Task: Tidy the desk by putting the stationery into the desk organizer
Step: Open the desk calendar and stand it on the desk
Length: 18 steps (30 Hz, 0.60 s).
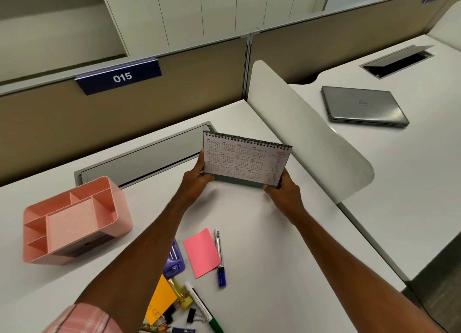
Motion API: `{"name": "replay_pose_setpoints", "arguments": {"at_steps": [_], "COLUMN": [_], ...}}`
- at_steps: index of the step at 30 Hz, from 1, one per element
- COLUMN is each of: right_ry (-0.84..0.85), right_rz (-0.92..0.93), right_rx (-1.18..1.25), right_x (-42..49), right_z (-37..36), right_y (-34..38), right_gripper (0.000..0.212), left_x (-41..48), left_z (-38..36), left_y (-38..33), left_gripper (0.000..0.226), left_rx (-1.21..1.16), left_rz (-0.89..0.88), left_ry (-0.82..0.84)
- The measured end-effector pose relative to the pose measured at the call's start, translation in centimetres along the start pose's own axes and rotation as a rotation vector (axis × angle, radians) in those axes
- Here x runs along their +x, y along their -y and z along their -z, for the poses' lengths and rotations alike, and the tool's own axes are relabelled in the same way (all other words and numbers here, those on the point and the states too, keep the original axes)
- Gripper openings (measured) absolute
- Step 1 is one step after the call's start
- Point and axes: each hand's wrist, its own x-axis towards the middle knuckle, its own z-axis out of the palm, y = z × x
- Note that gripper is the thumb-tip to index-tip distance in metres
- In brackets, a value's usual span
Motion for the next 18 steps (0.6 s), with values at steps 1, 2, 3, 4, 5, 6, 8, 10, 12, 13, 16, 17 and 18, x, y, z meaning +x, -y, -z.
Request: {"name": "replay_pose_setpoints", "arguments": {"at_steps": [1, 2, 3, 4, 5, 6, 8, 10, 12, 13, 16, 17, 18], "right_ry": [-0.013, -0.022, -0.026, -0.026, -0.025, -0.024, -0.022, -0.027, -0.039, -0.045, -0.06, -0.062, -0.066], "right_rz": [0.003, 0.003, 0.004, 0.007, 0.008, 0.01, 0.006, -0.026, -0.031, -0.028, -0.039, -0.038, -0.034], "right_rx": [-0.011, -0.021, -0.031, -0.039, -0.044, -0.048, -0.044, -0.029, -0.046, -0.057, -0.086, -0.107, -0.129], "right_x": [-0.1, -0.2, -0.3, -0.4, -0.6, -0.7, -0.8, -0.9, -1.2, -1.4, -2.1, -2.3, -2.6], "right_z": [0.0, 0.1, 0.2, 0.2, 0.3, 0.3, 0.3, 0.4, 0.3, 0.3, 0.1, 0.0, -0.2], "right_y": [0.1, 0.1, 0.1, 0.0, 0.0, 0.1, 0.2, 0.2, 0.1, 0.1, -0.1, -0.2, -0.3], "right_gripper": [0.069, 0.067, 0.066, 0.064, 0.064, 0.062, 0.064, 0.076, 0.079, 0.079, 0.087, 0.088, 0.087], "left_x": [0.0, -0.1, -0.1, -0.2, -0.3, -0.5, -0.7, -0.9, -1.2, -1.3, -2.2, -2.5, -2.8], "left_z": [0.1, 0.2, 0.3, 0.4, 0.4, 0.4, 0.4, 0.2, 0.2, 0.1, 0.3, 0.3, 0.3], "left_y": [0.1, 0.1, 0.2, 0.2, 0.3, 0.4, 0.5, 0.5, 0.5, 0.6, 0.8, 1.0, 1.1], "left_gripper": [0.08, 0.079, 0.079, 0.078, 0.078, 0.077, 0.077, 0.078, 0.082, 0.083, 0.088, 0.089, 0.09], "left_rx": [0.001, 0.003, 0.005, 0.008, 0.011, 0.013, 0.015, 0.011, 0.011, 0.012, 0.028, 0.045, 0.066], "left_rz": [0.009, 0.019, 0.026, 0.031, 0.033, 0.034, 0.037, 0.044, 0.059, 0.069, 0.09, 0.088, 0.085], "left_ry": [-0.014, -0.026, -0.032, -0.034, -0.033, -0.031, -0.024, -0.017, -0.01, -0.009, -0.003, 0.006, 0.017]}}
